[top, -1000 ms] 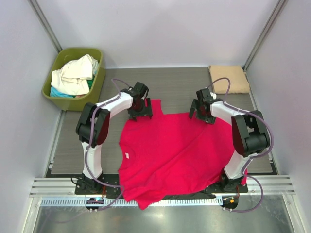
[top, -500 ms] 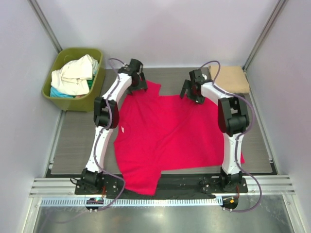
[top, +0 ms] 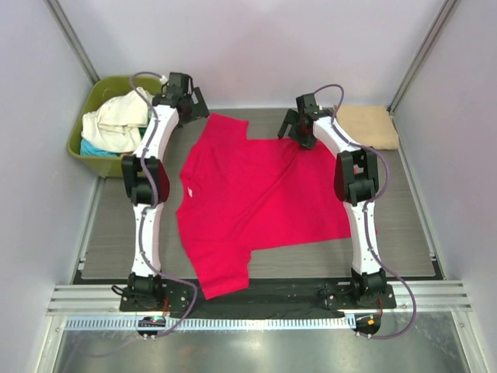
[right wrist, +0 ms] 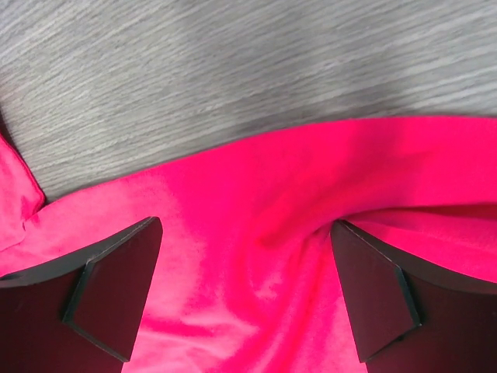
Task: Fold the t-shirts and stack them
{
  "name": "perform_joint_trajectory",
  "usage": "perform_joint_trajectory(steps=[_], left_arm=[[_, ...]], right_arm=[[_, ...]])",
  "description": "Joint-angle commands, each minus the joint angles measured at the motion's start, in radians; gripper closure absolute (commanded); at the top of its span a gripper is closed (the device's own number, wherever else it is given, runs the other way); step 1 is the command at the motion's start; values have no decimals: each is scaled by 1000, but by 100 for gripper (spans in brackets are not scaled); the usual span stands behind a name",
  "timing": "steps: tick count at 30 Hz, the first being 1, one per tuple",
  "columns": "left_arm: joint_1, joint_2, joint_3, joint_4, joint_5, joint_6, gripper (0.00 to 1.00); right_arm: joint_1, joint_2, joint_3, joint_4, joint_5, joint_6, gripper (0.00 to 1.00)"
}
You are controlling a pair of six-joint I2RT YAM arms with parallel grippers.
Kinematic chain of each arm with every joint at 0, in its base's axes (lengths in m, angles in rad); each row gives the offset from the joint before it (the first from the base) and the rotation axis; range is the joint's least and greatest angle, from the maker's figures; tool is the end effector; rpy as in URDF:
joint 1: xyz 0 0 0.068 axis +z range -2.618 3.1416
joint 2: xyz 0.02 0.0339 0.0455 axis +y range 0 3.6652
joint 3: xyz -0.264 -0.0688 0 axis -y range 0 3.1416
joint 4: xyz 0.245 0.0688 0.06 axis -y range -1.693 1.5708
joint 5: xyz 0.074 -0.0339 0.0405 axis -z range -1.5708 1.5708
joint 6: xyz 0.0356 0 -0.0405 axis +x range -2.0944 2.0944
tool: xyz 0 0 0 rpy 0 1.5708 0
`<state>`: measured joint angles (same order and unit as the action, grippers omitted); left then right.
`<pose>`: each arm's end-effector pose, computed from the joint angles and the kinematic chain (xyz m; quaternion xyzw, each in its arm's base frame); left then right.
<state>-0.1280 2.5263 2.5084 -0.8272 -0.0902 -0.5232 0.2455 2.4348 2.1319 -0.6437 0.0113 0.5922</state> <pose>0.5501 -0.0676 0.2396 -0.1990 0.9126 -0.0735 0.3494 0.5206 0.1300 0.1802 0.1659 0.9371 0.1200 0.2827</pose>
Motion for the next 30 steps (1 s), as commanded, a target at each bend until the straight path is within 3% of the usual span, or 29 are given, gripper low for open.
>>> perform_joint_trajectory(steps=[1,8,9,13,15,16,19,23,30], left_arm=[[-73,-393,-136,79,-28,12,0],[-201,-734,-552,-38,-126,19,0],[-223,-773,-665,-46,-144,19,0],[-343,-966,-968,-81,-287,-43,2],[-406,-1067,-1122,-130,-298,-112,6],[-441,-1099,-1167,-145,-275,-135,7],[-533,-1247,-1345,-170,-256,-237,8],[-660,-1422,-1546,-136,-226,-424,12],[-952,-1506,-1764,-219,-283,-776,8]], right_arm=[[2,-101,-4,-19,-21,5,4],[5,-331,-236,-17,87,-66,0],[5,-392,-271,-16,111,-72,0],[5,-590,-528,50,179,-78,0],[5,-704,-657,108,249,-25,0],[3,-846,-838,216,318,12,0],[0,-1140,-1169,419,326,83,0],[0,-1307,-1336,437,299,107,0],[-2,-1453,-1455,389,285,84,0]])
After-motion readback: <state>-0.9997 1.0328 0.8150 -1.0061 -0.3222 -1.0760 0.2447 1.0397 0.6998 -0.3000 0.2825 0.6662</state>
